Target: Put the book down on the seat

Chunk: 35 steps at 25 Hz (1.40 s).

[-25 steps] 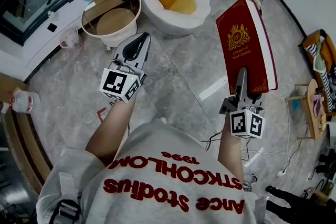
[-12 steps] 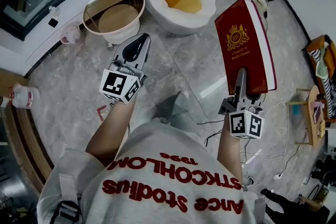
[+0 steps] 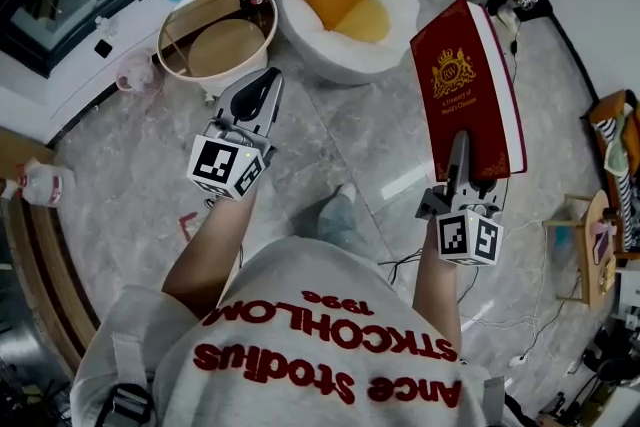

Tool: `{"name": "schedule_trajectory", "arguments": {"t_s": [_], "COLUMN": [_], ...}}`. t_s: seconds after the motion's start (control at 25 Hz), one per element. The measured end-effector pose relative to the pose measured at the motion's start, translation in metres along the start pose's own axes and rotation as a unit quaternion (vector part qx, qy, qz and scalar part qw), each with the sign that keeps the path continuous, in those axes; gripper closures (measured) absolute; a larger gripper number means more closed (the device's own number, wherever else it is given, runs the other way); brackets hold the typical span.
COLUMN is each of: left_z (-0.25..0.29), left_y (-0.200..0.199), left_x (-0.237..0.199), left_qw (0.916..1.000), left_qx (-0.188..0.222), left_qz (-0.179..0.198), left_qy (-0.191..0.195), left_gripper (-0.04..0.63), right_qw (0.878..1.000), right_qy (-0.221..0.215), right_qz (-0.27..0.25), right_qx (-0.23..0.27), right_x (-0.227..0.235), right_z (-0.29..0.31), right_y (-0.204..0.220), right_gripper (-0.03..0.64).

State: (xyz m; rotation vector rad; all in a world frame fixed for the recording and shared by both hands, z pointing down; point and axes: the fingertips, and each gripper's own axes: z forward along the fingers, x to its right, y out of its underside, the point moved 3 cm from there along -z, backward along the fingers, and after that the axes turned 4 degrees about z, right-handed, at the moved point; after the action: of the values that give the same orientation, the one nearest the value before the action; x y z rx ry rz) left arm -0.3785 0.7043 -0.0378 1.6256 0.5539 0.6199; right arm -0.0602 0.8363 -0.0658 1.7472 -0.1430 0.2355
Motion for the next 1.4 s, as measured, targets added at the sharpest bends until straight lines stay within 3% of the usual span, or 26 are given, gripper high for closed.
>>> {"name": "schedule_trajectory", "arguments": {"t_s": [0.28, 0.64, 1.16, 1.4], "left_z": [0.085, 0.173, 0.245, 0.271], "left_y": [-0.011, -0.010, -0.003, 0.001], "left_x": [-0.019, -0.019, -0.013, -0.001], "left_qw": [0.9998, 0.9995, 0.9986, 0.9989], "left_qx": [0.004, 0.001, -0.003, -0.007], "left_qz": [-0.018, -0.003, 0.011, 0.017], "left_qy": [-0.010, -0.030, -0.051, -0.043], "left_gripper": [0.565, 0.565, 0.565, 0.565], "right_qw": [1.000, 0.999, 0.997, 0.997], "right_qy": [-0.011, -0.039, -0.065, -0.075], "right_qz": [0.005, 0.016, 0.025, 0.025], "right_qx": [-0.005, -0.002, -0.013, -0.015], "right_x": [0.039, 0.092, 0.143, 0.157], "right_z": [0.090, 0.172, 0.237, 0.252], "right_y": [-0.018, -0.022, -0.018, -0.016], "right_gripper": [0.359, 0.359, 0.359, 0.359]}}
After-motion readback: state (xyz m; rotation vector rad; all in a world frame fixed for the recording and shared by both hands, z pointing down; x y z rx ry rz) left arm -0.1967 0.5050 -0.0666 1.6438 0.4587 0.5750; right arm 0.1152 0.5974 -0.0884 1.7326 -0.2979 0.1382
